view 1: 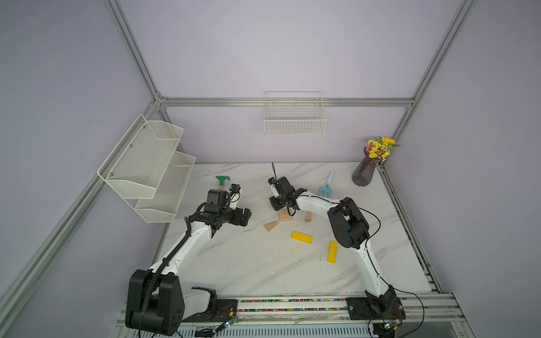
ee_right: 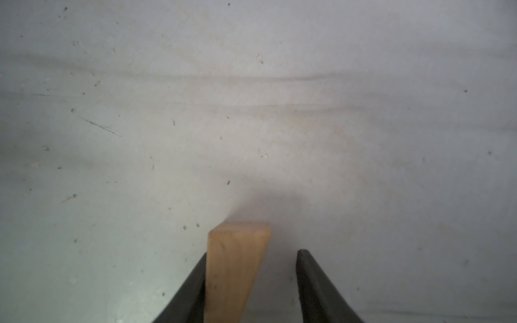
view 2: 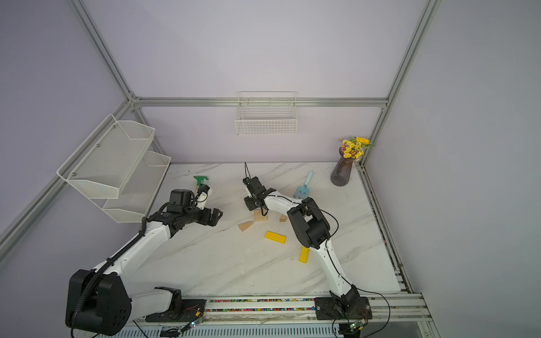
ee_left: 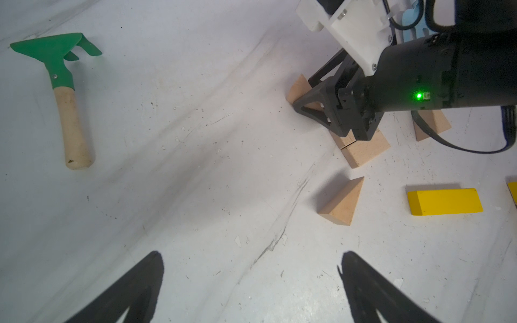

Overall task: Assemble a small pinwheel with building blocks
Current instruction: Assemble the building block at the center of the board.

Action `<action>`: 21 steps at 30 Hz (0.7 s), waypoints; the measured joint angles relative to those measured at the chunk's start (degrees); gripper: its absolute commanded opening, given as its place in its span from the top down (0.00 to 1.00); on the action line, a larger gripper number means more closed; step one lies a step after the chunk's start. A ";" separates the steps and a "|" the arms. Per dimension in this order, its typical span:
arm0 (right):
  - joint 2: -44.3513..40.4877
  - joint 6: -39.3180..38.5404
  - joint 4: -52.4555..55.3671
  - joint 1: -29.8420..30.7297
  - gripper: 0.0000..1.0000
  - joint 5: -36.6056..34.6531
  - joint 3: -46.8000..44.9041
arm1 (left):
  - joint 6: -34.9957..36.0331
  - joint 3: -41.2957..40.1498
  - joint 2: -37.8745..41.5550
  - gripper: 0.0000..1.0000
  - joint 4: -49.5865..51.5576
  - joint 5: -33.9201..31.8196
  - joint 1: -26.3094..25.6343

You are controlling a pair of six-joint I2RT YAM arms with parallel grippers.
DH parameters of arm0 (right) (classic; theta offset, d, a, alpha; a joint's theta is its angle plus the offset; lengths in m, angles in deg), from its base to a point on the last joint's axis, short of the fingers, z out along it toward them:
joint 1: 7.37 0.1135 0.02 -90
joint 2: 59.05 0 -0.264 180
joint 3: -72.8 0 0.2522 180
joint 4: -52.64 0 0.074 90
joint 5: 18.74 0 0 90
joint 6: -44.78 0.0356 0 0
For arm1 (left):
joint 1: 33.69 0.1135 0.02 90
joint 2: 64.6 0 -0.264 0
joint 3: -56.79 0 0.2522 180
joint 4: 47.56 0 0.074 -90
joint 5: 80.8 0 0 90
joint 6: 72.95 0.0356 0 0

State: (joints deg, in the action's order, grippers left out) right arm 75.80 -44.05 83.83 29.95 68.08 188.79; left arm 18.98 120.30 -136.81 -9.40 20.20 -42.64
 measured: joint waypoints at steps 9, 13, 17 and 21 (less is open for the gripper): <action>-0.39 -0.04 -0.42 -0.11 0.53 0.50 -0.68 | 0.00 0.00 0.00 0.00 -0.02 0.20 0.00; -0.39 -0.20 -0.42 -0.35 0.55 0.76 -0.68 | 0.00 0.00 0.00 0.00 0.00 0.28 0.00; -0.39 -0.22 -0.42 -0.44 0.56 1.20 -0.68 | -0.02 0.00 0.00 0.00 0.00 0.33 0.00; -0.39 -0.22 -0.42 -0.48 0.56 1.36 -0.68 | 0.00 0.00 -0.02 0.00 0.00 0.35 0.00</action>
State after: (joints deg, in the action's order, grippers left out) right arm 75.41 -44.27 83.41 29.47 69.43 188.12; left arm 18.98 120.30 -136.83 -9.40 20.55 -42.64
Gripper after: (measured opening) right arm 0.439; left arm 0.999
